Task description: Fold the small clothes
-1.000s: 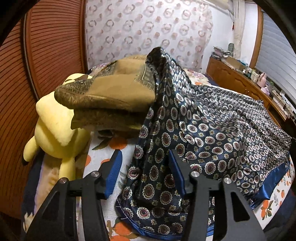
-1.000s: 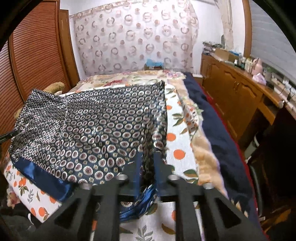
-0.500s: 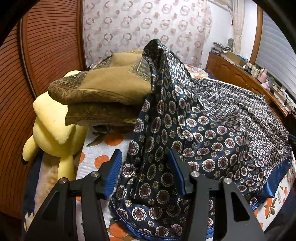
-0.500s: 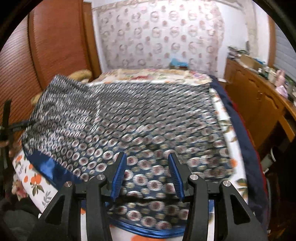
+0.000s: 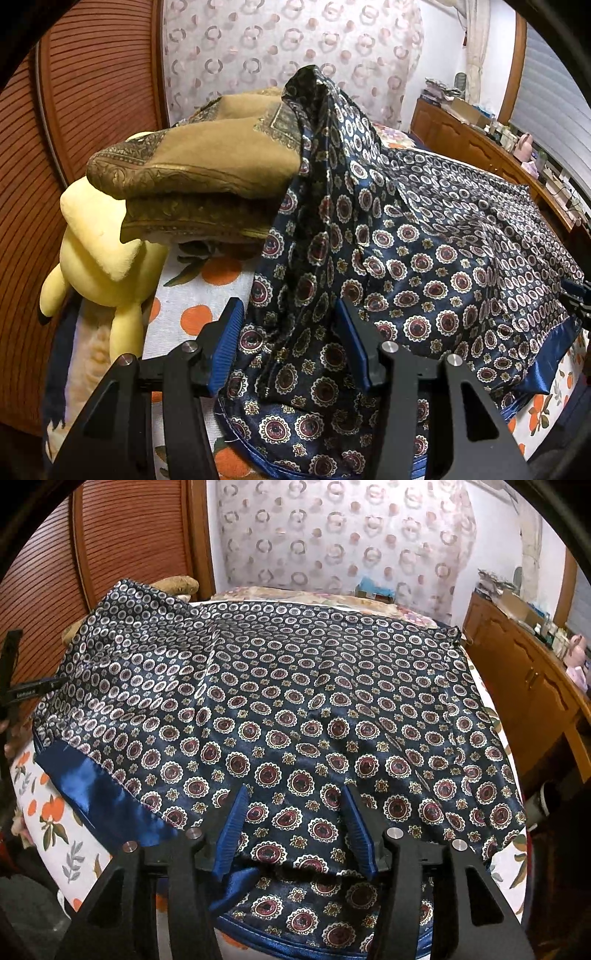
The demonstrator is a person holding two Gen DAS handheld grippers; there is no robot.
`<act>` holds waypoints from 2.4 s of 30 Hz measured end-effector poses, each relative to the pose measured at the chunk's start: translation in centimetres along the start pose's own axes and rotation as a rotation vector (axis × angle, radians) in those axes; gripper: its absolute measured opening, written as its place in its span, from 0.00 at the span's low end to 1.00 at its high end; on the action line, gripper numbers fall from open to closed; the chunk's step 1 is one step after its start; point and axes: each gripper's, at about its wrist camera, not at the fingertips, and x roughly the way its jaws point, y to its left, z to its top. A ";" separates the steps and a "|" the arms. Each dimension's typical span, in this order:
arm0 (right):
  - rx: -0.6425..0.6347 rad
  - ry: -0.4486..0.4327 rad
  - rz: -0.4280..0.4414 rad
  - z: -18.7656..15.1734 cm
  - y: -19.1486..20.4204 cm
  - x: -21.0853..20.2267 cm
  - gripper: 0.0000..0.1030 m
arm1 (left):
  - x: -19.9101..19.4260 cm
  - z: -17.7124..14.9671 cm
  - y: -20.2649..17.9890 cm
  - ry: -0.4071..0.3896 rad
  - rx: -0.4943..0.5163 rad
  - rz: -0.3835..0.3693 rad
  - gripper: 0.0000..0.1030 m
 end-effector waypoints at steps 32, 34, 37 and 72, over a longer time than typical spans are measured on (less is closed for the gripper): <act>0.156 -0.108 -0.051 -2.0 -5.0 -7.7 0.73 | -8.4 10.1 -18.0 -0.241 0.272 -0.499 0.03; 0.166 -0.122 -0.052 -2.2 -5.6 -8.5 0.73 | -8.5 10.8 -20.2 -0.240 0.303 -0.526 0.03; 0.175 -0.144 -0.061 -2.6 -6.0 -9.5 0.73 | -9.0 11.7 -23.3 -0.231 0.343 -0.574 0.03; 0.012 -0.171 0.040 4.4 -3.8 -6.6 0.73 | -6.4 7.0 -18.6 -0.184 0.315 -0.368 0.74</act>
